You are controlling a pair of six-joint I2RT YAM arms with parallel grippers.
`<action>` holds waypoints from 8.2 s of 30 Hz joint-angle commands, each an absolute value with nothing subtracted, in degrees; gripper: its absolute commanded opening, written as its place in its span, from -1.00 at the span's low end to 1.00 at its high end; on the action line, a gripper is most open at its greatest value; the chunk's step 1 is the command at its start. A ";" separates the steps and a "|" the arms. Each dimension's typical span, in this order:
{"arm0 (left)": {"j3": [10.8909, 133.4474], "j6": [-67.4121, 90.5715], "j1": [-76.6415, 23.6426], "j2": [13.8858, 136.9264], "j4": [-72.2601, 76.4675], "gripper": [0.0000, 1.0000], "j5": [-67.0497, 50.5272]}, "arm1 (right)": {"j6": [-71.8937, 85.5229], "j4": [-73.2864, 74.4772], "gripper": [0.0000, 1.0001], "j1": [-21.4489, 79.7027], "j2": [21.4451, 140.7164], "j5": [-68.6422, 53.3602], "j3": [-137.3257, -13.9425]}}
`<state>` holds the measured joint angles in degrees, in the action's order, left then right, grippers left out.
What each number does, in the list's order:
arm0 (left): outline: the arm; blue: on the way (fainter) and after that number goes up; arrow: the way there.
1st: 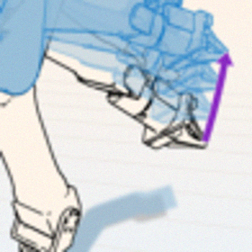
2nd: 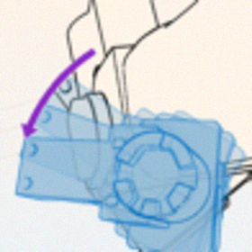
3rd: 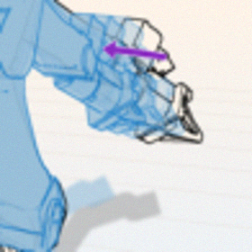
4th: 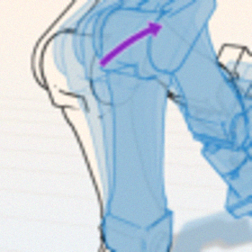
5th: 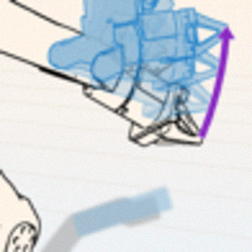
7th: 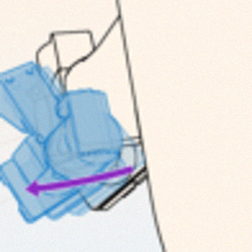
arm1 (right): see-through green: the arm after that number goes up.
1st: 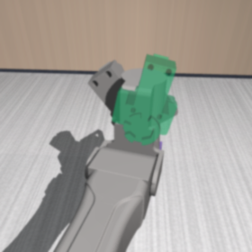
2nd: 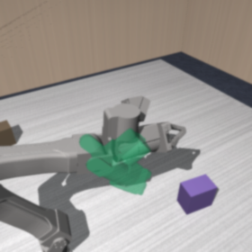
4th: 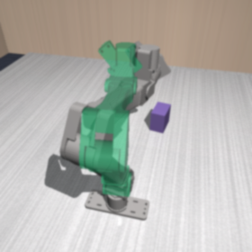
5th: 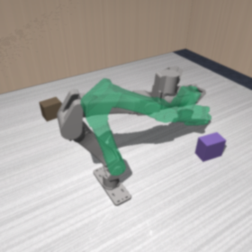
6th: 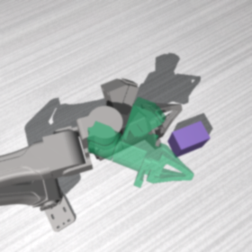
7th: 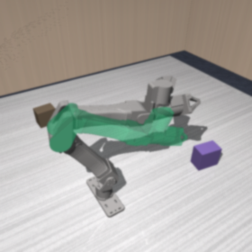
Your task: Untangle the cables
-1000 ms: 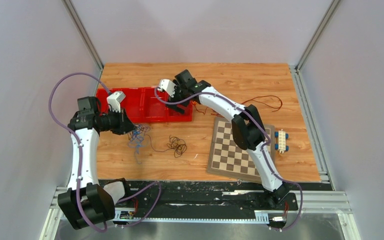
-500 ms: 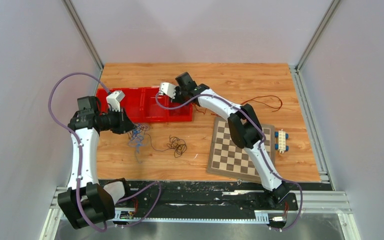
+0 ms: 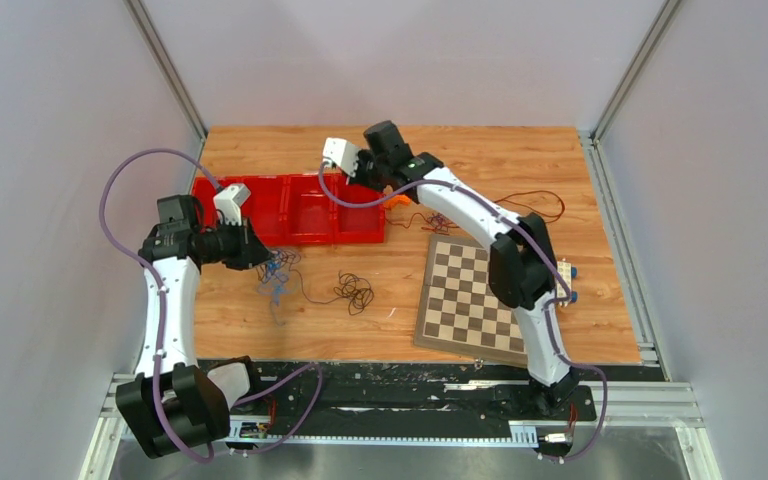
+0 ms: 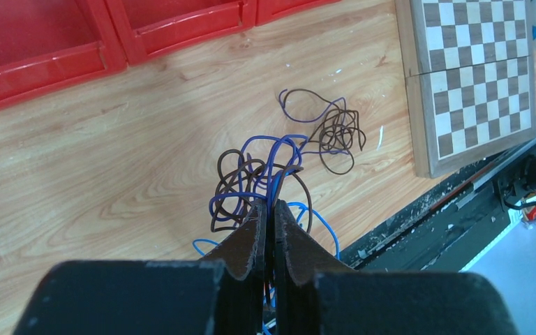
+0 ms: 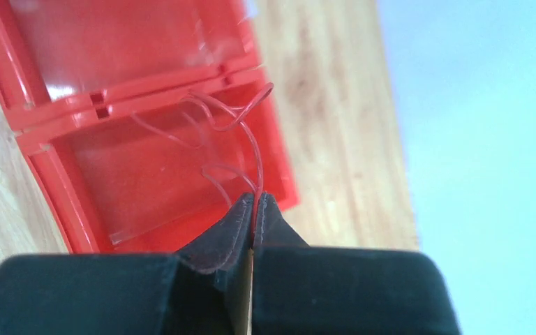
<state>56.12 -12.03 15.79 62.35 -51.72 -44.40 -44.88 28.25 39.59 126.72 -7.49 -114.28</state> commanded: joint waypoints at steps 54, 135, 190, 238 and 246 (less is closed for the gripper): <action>80.78 11.66 -15.85 68.23 -5.51 1.00 -52.16 | -16.64 22.37 -1.00 37.62 84.32 -30.99 -116.22; 137.94 0.70 -17.42 85.53 -9.62 -1.00 -5.11 | -16.54 28.30 0.01 27.97 118.11 -27.08 -74.08; 109.59 20.17 -9.72 91.69 5.05 -1.00 -22.52 | -10.40 31.40 0.84 17.39 107.43 -46.66 -88.26; 91.25 -1.93 -22.36 116.28 -24.77 -1.00 -4.16 | -15.14 34.44 0.85 13.39 105.45 -42.79 -82.11; 98.50 -1.28 -22.84 116.22 -33.20 -0.25 -7.33 | -17.01 36.30 0.85 13.26 104.98 -39.96 -83.00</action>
<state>91.70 -0.97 -22.61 117.73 -28.14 -6.17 -14.57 35.27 13.56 107.79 -41.71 -82.11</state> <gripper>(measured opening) 0.208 0.927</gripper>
